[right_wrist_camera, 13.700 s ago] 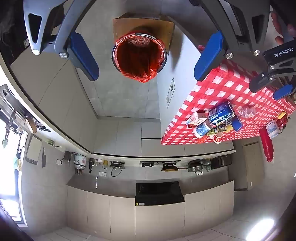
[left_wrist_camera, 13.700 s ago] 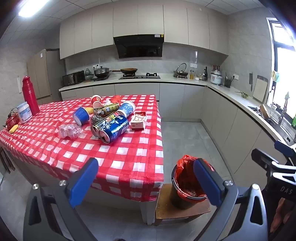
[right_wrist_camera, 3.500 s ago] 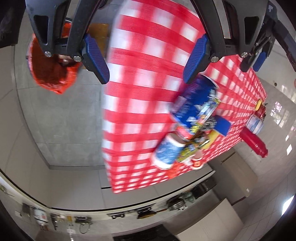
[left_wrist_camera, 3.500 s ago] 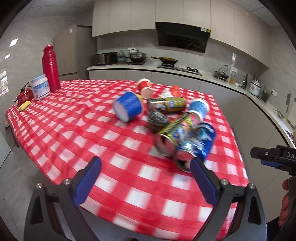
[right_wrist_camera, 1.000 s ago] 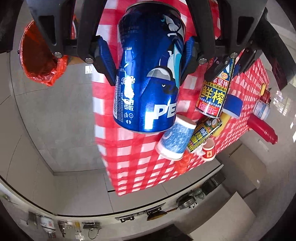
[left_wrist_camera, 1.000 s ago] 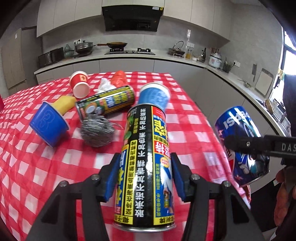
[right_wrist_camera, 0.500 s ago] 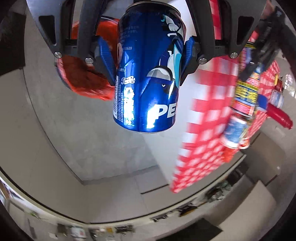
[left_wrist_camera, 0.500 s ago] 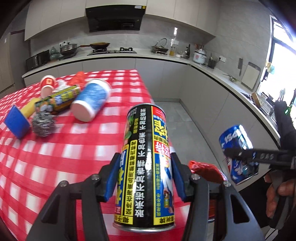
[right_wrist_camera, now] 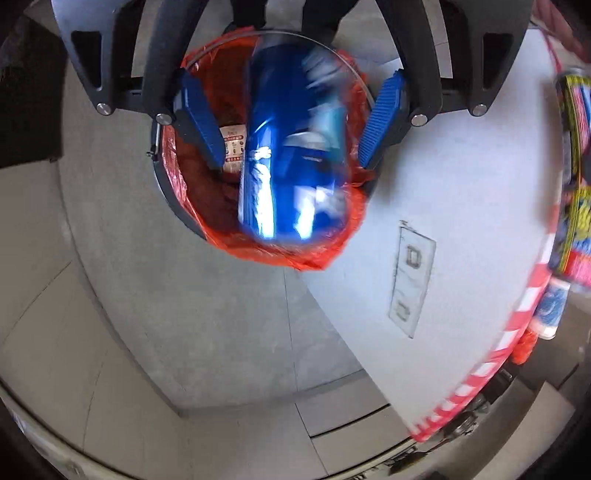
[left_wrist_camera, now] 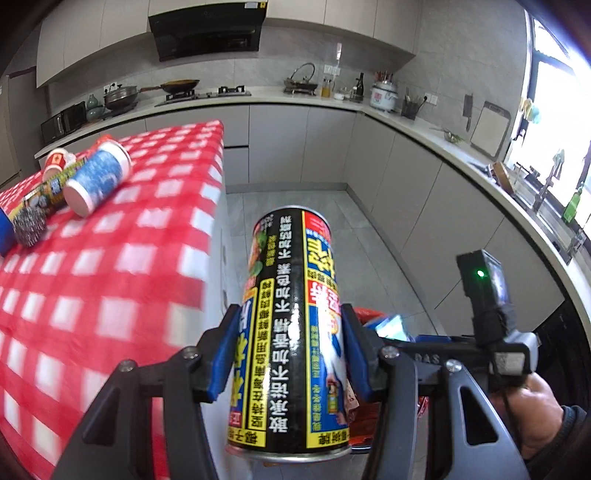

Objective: Collect trash
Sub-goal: 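Drop the Pepsi can into the bin with the right tool while the left tool drops the spray can, then move both tools back over the table toward the cups, then grasp the blue paper cup with the right tool while the left tool grasps the blue bowl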

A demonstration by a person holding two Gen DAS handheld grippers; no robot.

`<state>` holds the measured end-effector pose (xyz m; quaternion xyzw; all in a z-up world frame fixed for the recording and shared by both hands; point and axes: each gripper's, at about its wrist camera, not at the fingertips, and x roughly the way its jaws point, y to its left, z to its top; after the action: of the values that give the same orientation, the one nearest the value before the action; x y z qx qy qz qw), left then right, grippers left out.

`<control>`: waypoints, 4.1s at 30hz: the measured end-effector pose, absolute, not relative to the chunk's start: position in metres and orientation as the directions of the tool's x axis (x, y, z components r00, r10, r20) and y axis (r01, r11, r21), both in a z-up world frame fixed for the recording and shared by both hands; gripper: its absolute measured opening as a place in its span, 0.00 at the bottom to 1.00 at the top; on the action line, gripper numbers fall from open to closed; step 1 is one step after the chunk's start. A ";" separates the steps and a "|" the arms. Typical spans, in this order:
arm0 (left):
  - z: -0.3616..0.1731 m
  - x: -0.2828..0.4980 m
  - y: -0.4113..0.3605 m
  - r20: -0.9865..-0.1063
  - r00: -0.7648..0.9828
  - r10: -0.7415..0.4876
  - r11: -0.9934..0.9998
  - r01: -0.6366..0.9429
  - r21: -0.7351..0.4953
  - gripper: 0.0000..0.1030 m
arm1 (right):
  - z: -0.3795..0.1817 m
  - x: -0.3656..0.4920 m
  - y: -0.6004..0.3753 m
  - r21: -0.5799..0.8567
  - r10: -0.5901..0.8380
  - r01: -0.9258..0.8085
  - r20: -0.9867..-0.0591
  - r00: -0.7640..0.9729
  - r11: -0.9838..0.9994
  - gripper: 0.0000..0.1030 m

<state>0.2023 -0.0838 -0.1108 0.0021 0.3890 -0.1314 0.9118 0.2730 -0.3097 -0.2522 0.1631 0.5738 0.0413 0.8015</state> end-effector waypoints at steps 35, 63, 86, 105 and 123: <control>-0.139 0.156 -0.170 -0.767 0.625 -0.144 0.983 0.182 -0.036 0.97 | -0.186 0.209 -0.411 0.353 0.214 0.196 -0.836 0.505 0.915 0.83; -0.061 0.126 -0.075 -0.670 0.736 -0.095 0.993 0.115 -0.015 1.00 | -0.100 0.203 -0.306 0.429 0.343 0.002 -0.726 0.596 0.903 1.00; -0.033 0.170 0.134 -0.621 0.781 0.058 0.985 -0.146 -0.091 1.00 | -0.036 0.268 -0.141 0.395 0.388 -0.126 -0.705 0.594 0.910 1.00; -0.079 0.298 0.294 -0.700 0.713 0.042 0.999 -0.023 0.037 1.00 | -0.063 0.356 0.016 0.400 0.362 -0.055 -0.754 0.548 0.915 1.00; -0.089 0.352 0.320 -0.706 0.700 -0.105 0.994 0.043 -0.105 0.75 | -0.085 0.417 0.055 0.348 0.285 0.018 -0.795 0.536 0.937 1.00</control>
<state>0.3518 0.3202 -0.0887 -0.0403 0.3852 -0.0403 0.9211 0.4166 0.0548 -0.0848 0.1592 0.4753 0.0775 0.8618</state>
